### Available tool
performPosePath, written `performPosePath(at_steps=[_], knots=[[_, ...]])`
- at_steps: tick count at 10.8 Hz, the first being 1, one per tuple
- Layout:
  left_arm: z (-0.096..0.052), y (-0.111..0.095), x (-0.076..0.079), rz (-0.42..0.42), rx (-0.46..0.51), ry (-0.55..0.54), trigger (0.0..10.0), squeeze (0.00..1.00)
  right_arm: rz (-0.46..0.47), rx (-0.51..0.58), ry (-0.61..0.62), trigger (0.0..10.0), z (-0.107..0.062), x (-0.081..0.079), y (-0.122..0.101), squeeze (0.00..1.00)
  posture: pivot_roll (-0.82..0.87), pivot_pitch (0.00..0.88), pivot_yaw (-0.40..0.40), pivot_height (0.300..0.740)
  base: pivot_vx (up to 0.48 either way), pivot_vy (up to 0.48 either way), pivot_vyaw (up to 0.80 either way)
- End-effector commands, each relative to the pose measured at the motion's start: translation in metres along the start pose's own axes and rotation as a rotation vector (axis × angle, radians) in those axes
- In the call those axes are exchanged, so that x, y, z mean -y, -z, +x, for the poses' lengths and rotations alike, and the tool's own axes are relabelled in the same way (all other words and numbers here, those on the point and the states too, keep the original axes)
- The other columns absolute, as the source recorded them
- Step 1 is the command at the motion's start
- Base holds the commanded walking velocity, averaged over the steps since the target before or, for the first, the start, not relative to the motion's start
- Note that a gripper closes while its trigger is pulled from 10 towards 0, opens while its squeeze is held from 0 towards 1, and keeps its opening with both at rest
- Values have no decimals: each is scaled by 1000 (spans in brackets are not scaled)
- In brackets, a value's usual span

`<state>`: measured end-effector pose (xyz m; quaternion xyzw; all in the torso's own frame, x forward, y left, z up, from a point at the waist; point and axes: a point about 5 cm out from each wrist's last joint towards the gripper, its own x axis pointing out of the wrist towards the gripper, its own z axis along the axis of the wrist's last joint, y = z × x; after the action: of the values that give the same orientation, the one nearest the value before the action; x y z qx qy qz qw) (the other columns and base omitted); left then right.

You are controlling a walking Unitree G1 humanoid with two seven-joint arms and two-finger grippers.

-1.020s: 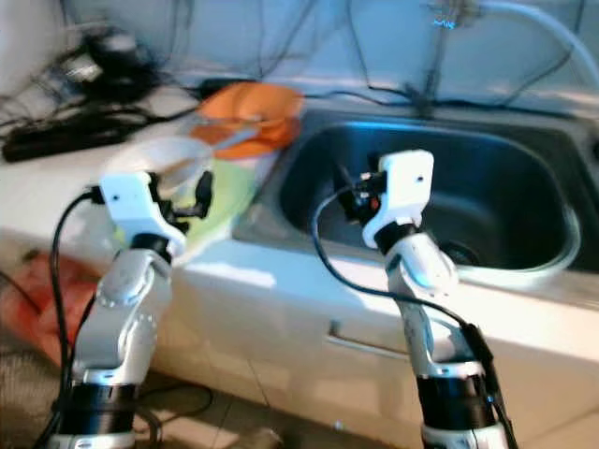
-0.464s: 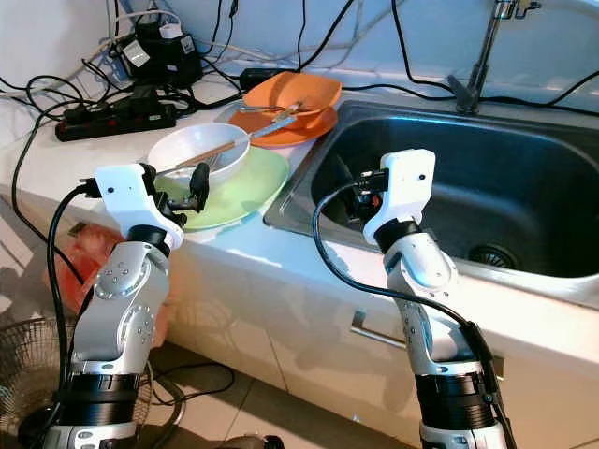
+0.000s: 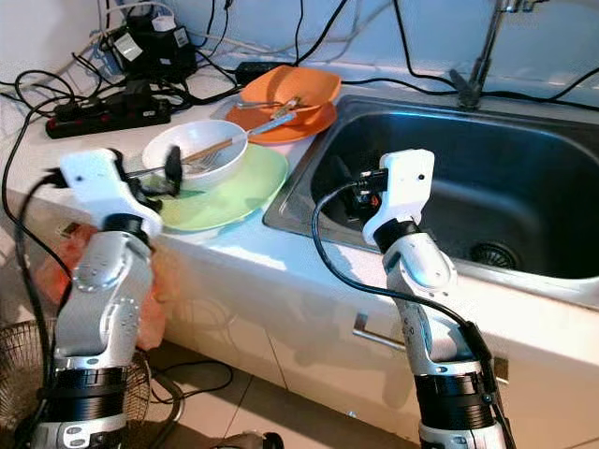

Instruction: Kitchen organization

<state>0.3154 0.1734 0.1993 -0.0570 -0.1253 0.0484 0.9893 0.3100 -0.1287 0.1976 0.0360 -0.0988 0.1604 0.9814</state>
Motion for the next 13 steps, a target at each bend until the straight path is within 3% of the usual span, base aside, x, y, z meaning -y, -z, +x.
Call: performPosePath(at_steps=[1,3,6,8,9,12,13], knots=[[2,-13,1,-12,62,13,10000,0,-4,2,-10,10000,2,-3,-1,0,41,40,93,740,0,0,0],[4,-27,2,-27,118,6,10000,0,-3,4,-11,10000,4,-3,-1,0,42,36,94,740,0,0,0],[4,-24,-19,-85,97,-114,10000,0,-2,2,-18,10000,4,-5,0,0,48,35,91,740,0,0,0],[2,-15,-26,-119,49,-156,10000,0,-2,-1,-29,10000,4,-6,1,0,51,35,88,740,0,0,0],[2,-3,-24,-167,-18,-161,10000,0,-2,-1,-34,10000,4,-7,1,0,50,35,89,740,0,0,0],[9,12,-21,-259,-92,-156,10000,0,4,-4,-55,10000,3,-9,0,0,41,36,92,740,0,0,0],[13,14,-20,-283,-101,-145,10000,0,18,-21,-112,10000,2,-13,1,0,39,38,95,740,0,0,0]])
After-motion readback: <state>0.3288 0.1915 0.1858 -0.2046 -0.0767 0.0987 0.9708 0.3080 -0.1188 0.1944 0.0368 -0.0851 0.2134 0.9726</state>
